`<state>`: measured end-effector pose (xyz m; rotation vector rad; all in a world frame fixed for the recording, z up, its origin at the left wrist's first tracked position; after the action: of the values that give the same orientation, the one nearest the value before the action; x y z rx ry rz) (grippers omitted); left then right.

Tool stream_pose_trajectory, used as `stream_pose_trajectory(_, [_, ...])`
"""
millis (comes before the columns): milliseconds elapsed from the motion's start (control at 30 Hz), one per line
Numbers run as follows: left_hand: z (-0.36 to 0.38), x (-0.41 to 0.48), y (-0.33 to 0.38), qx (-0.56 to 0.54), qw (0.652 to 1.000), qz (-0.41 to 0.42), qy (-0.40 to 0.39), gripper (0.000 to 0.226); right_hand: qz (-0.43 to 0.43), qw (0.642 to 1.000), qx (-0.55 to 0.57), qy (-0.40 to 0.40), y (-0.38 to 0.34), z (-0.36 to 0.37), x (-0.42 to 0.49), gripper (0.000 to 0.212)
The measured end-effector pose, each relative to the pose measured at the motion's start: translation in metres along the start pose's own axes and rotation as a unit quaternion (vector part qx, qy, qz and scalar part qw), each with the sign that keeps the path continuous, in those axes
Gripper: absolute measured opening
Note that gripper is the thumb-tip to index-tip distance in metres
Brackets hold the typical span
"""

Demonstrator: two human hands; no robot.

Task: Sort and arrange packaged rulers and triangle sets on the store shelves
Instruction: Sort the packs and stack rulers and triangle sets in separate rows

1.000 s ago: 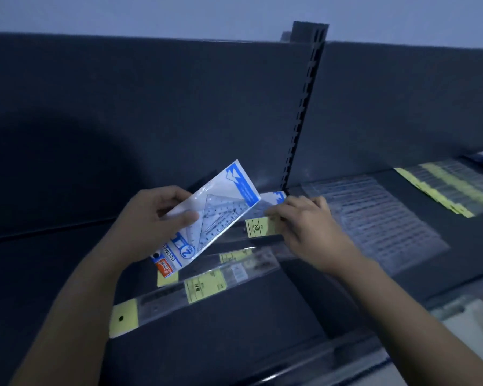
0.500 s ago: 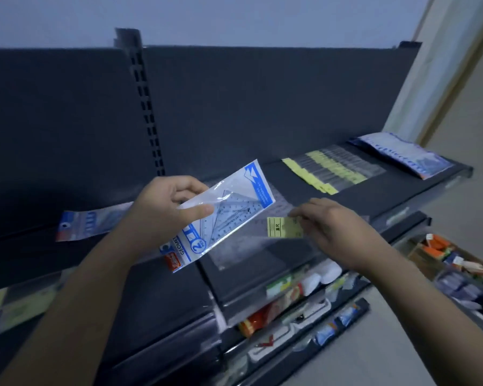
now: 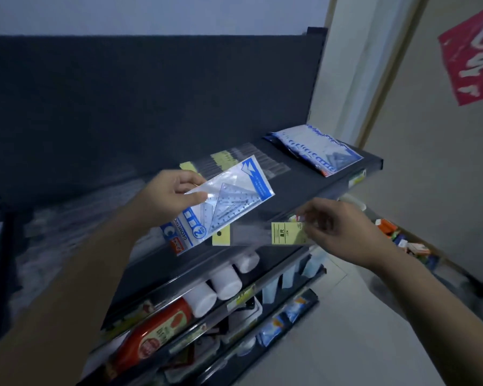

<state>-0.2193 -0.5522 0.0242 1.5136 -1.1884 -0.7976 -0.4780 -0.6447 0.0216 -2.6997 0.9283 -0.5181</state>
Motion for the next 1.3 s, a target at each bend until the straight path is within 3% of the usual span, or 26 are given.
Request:
stream_pose_trajectory(233, [0.045, 0.103, -0.007, -0.015, 0.999, -0.031, -0.037, 0.012, 0.021, 0.999, 0.038, 0.006, 0.085, -0.001, 0.045, 0.026])
stream_pose_trajectory(467, [0.095, 0.195, -0.009, -0.008, 0.997, -0.03, -0.073, 0.016, 0.032, 0.994, 0.1, -0.029, 0.164, -0.009, 0.111, 0.03])
stream_pose_trajectory(633, [0.139, 0.246, -0.007, 0.03, 0.995, -0.04, -0.086, 0.012, 0.034, 0.983, 0.154, -0.099, 0.215, -0.011, 0.137, 0.027])
stream_pose_trajectory(767, [0.177, 0.277, 0.0, 0.064, 0.993, -0.02, -0.102, 0.011, 0.011, 0.969, 0.226, -0.1, 0.248, -0.016, 0.157, 0.03])
stream_pose_trajectory(1000, [0.24, 0.31, 0.002, 0.107, 0.99, -0.072, -0.052, 0.022, -0.105, 0.95, 0.258, -0.142, 0.317, -0.05, 0.2, 0.033])
stream_pose_trajectory(1300, [0.302, 0.33, -0.003, 0.135, 0.983, -0.124, 0.021, 0.021, -0.222, 0.93, 0.209, -0.206, 0.363, -0.025, 0.224, 0.027])
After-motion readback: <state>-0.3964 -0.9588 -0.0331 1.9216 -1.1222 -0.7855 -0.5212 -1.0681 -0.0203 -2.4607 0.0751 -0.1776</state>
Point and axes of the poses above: each hand's wrist, its own x-axis towards the middle knuckle, its own z-axis out of the palm, y = z × x, the point moved 6 cm from there along x, towards the middle knuckle, and after that the axes turned 9 degrees about -x, right-handed, at the moved point
